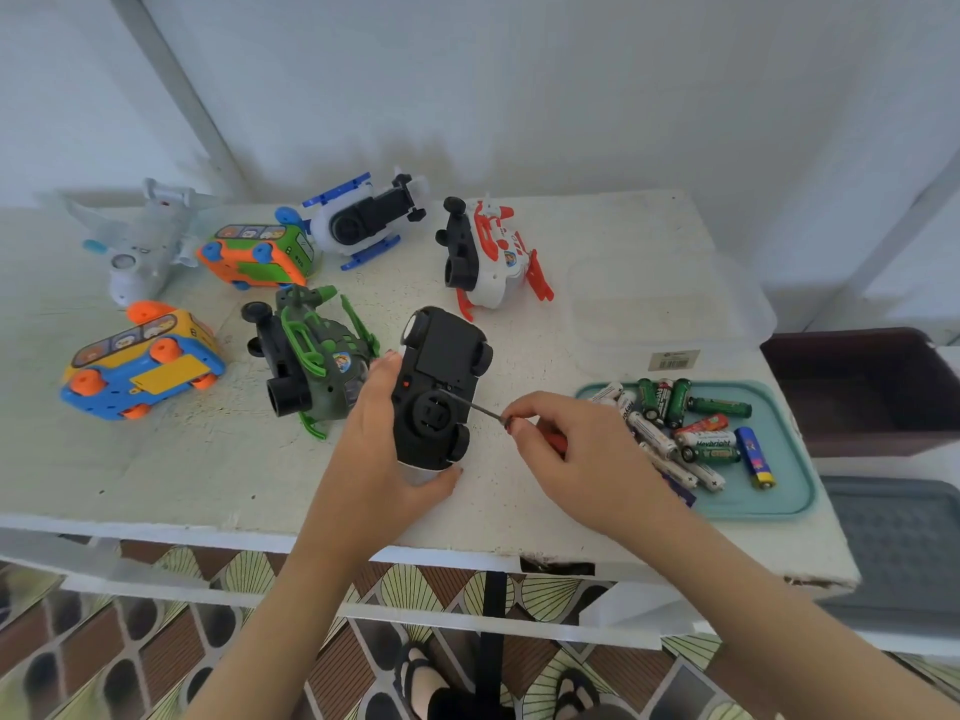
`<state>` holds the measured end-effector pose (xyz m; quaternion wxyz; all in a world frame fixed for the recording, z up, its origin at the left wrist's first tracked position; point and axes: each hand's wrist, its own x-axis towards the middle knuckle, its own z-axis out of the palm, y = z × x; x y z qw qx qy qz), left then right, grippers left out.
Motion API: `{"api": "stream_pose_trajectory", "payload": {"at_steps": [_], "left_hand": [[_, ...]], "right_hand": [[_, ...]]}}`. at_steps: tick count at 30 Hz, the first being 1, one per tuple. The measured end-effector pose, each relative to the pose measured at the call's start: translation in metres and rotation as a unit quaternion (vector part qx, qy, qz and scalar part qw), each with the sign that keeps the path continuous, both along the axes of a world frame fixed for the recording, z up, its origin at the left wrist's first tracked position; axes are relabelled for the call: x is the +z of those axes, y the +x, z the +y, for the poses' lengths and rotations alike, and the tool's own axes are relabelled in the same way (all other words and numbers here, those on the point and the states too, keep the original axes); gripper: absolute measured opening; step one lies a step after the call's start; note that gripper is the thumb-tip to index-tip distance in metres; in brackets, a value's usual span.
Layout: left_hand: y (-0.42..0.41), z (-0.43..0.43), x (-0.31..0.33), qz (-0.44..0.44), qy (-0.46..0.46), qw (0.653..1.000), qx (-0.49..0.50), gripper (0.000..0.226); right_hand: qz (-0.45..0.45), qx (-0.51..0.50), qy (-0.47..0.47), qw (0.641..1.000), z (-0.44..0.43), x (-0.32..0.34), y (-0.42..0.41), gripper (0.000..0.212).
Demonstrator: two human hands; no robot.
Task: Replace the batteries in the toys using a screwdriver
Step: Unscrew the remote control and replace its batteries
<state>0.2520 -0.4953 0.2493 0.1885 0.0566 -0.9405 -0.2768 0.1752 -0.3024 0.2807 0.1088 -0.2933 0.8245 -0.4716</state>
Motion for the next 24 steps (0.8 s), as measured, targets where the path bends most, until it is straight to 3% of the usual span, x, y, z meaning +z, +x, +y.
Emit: {"api": "stream_pose_trajectory", "payload": {"at_steps": [8,12,24], "left_hand": [[-0.002,0.003,-0.001,0.019,-0.008,1.0,0.024,0.106],[-0.003,0.005,0.004,0.03,-0.022,0.999,0.008,0.098],[-0.005,0.003,0.003,0.028,-0.024,0.999,0.009,0.102]], "right_hand": [[0.109,-0.024,0.021,0.993,-0.01,-0.014,0.022,0.027],[0.107,-0.03,0.009,0.994,-0.008,-0.017,0.025,0.028],[0.087,-0.042,-0.01,0.995,-0.004,-0.014,0.029,0.022]]}}
